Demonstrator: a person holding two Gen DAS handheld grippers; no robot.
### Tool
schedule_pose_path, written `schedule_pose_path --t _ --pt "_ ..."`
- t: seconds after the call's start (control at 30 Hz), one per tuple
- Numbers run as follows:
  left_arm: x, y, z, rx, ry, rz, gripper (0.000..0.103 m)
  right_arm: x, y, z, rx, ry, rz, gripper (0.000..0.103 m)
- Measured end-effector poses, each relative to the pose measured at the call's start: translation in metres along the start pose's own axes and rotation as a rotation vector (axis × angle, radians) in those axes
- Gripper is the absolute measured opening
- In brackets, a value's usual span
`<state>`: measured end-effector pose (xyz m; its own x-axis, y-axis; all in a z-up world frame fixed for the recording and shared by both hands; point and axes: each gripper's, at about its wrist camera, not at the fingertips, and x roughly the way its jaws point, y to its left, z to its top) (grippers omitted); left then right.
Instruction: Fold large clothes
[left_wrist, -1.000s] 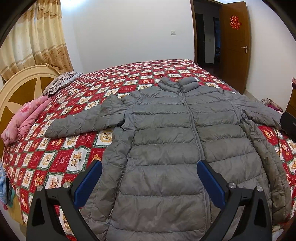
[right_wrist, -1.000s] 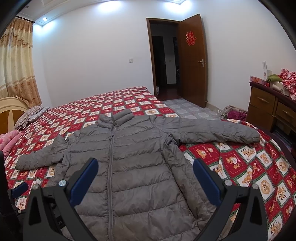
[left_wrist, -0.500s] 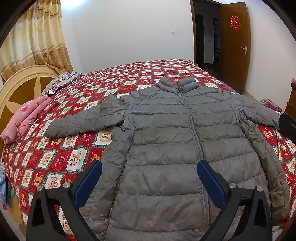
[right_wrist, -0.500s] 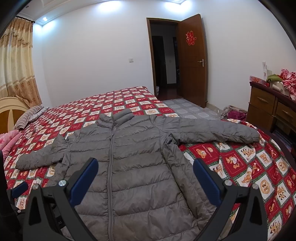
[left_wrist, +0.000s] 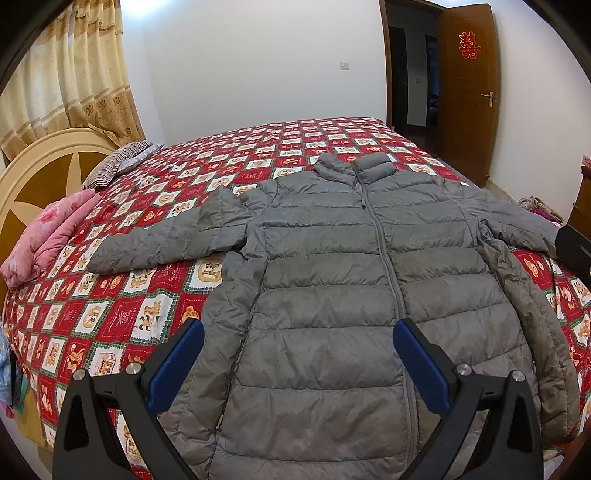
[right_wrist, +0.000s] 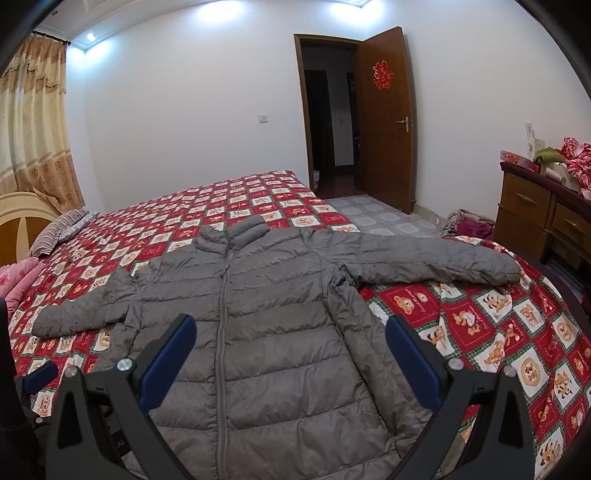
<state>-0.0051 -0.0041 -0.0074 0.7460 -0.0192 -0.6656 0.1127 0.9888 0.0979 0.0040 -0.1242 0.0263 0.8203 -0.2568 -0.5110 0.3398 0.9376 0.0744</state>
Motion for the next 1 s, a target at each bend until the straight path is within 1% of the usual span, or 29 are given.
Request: schedule_pose_path --t 0.73,1.0 --pt "0.0059 -0.0007 -0.0047 0.001 0.003 -0.007 0.102 0.0019 0.0043 -0.0039 -0.002 0.011 -0.01 0.103" --pt "0.0011 -0.0001 -0.0047 0.0 -0.003 -0.011 0.102 0.0005 0.0016 -0.0057 0.002 0.013 -0.011 0.103"
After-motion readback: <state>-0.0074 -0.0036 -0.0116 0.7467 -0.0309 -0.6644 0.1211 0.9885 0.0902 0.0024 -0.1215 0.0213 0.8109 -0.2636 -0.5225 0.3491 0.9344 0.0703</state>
